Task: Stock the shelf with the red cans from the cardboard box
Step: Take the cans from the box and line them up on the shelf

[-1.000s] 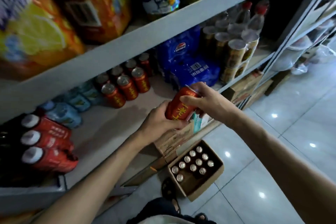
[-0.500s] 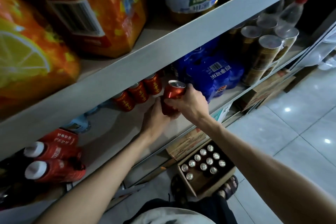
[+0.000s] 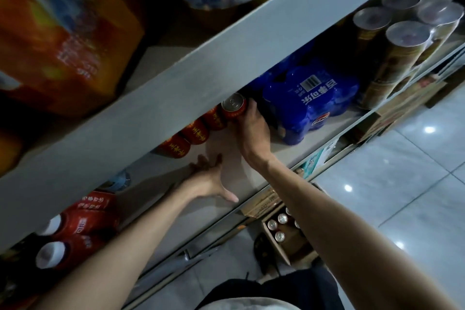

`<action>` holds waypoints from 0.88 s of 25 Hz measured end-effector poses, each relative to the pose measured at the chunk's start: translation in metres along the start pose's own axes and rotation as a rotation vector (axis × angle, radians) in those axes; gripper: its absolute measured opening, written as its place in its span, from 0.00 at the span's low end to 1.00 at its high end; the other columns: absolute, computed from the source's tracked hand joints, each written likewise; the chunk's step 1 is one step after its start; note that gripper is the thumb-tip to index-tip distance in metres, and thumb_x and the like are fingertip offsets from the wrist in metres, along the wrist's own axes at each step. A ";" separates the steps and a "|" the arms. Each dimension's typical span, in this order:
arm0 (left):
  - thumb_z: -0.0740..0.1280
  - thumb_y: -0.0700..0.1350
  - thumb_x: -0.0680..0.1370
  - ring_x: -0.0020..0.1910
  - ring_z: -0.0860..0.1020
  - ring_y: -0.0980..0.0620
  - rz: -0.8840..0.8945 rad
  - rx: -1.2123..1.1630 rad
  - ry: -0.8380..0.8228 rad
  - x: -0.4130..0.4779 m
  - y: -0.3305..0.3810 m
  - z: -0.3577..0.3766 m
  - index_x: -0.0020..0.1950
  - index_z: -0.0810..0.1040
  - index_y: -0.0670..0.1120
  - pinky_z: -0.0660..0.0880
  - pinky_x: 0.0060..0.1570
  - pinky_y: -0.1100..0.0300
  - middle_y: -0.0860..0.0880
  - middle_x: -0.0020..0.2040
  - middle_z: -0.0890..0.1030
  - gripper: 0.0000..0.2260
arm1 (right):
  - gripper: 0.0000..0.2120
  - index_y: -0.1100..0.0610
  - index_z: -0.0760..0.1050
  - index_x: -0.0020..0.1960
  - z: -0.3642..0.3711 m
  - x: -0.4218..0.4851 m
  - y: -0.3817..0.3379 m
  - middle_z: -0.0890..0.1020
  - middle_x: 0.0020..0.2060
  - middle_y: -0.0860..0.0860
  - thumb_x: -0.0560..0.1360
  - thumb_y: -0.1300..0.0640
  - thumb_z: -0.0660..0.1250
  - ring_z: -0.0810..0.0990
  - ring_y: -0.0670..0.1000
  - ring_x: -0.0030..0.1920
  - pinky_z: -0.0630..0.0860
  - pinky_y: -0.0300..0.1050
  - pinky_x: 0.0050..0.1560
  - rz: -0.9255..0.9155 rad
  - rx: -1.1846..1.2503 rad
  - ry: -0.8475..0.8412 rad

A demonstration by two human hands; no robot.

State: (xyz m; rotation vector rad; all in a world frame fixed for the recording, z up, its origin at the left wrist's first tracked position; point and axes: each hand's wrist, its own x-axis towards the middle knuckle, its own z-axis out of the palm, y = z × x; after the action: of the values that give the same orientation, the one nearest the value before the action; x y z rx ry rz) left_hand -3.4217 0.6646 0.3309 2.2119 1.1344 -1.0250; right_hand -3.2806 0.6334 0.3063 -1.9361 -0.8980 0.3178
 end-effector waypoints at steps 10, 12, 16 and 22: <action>0.74 0.69 0.63 0.72 0.66 0.36 0.086 0.118 0.014 0.000 -0.019 -0.009 0.80 0.44 0.55 0.70 0.68 0.47 0.33 0.75 0.63 0.57 | 0.20 0.60 0.66 0.67 0.014 -0.002 0.010 0.80 0.57 0.59 0.77 0.59 0.65 0.82 0.57 0.51 0.78 0.47 0.47 0.172 0.075 -0.027; 0.72 0.72 0.62 0.75 0.62 0.36 0.090 0.150 -0.013 -0.001 -0.019 -0.009 0.80 0.42 0.56 0.66 0.71 0.44 0.34 0.77 0.59 0.58 | 0.18 0.60 0.68 0.66 0.017 0.002 0.008 0.79 0.58 0.60 0.78 0.58 0.65 0.81 0.57 0.54 0.76 0.46 0.49 0.170 0.103 -0.020; 0.71 0.73 0.61 0.77 0.53 0.31 0.077 0.211 0.000 -0.006 -0.015 -0.003 0.79 0.37 0.58 0.59 0.74 0.38 0.32 0.79 0.46 0.59 | 0.16 0.60 0.69 0.64 0.022 0.006 0.003 0.79 0.58 0.58 0.79 0.56 0.64 0.80 0.55 0.55 0.77 0.49 0.53 0.195 0.126 -0.013; 0.72 0.69 0.65 0.79 0.46 0.36 0.100 0.205 0.019 -0.011 -0.010 -0.002 0.79 0.36 0.56 0.51 0.75 0.42 0.38 0.80 0.45 0.57 | 0.19 0.59 0.68 0.66 0.023 -0.005 -0.008 0.78 0.60 0.58 0.78 0.54 0.65 0.78 0.58 0.58 0.73 0.46 0.55 0.326 0.273 0.007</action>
State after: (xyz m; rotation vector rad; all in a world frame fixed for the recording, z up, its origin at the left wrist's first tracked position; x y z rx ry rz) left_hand -3.4335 0.6663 0.3405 2.4159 0.9517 -1.1236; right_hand -3.3007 0.6470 0.2998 -1.8202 -0.5006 0.5920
